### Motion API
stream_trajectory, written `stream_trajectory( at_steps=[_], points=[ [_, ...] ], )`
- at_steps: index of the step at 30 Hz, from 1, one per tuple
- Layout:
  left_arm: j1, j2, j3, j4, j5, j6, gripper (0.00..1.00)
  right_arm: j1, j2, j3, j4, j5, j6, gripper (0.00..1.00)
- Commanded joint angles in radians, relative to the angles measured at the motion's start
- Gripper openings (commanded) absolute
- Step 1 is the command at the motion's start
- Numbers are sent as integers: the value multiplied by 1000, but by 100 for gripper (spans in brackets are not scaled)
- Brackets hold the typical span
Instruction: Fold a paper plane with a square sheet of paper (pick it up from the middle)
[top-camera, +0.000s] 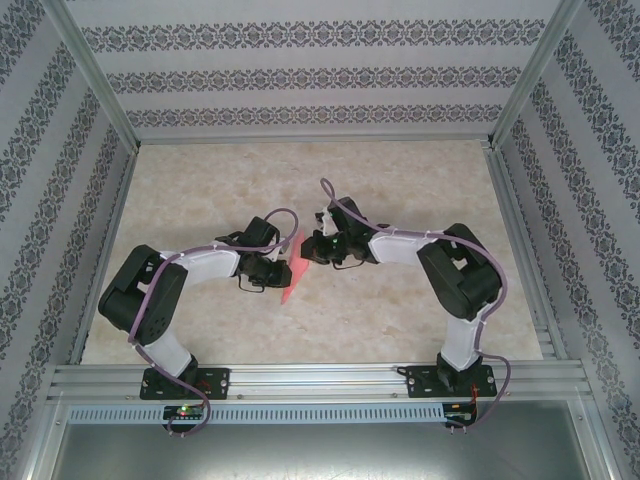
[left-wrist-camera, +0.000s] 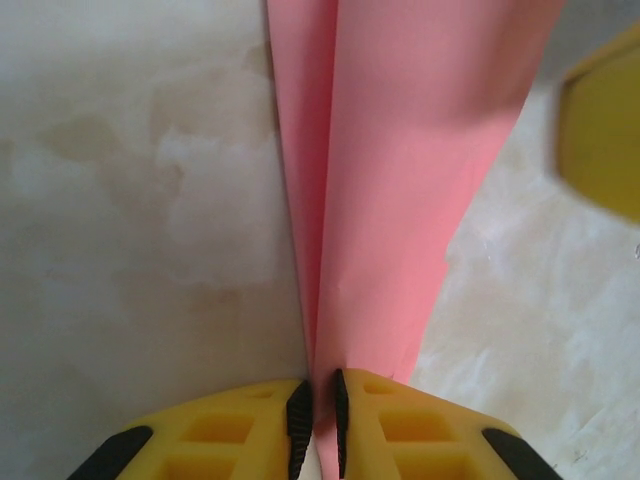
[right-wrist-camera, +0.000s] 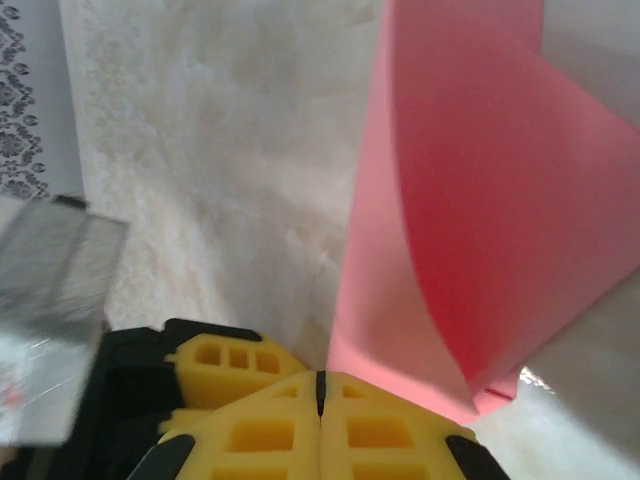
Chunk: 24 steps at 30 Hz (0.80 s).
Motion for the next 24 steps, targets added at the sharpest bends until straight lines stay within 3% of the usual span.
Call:
stream_trajectory(
  at_steps=[1, 10, 18, 24],
  points=[
    [7, 97, -17, 102, -121, 45, 21, 8, 57, 36, 59, -32, 31, 4],
    [-5, 59, -4, 79, -112, 47, 22, -1, 132, 65, -70, 49, -46, 2],
    [-16, -78, 28, 47, -87, 13, 29, -4, 151, 48, -171, 127, -104, 1],
    [-22, -111, 3, 83, -24, -30, 21, -5, 159, 37, -175, 130, -111, 1]
  ],
)
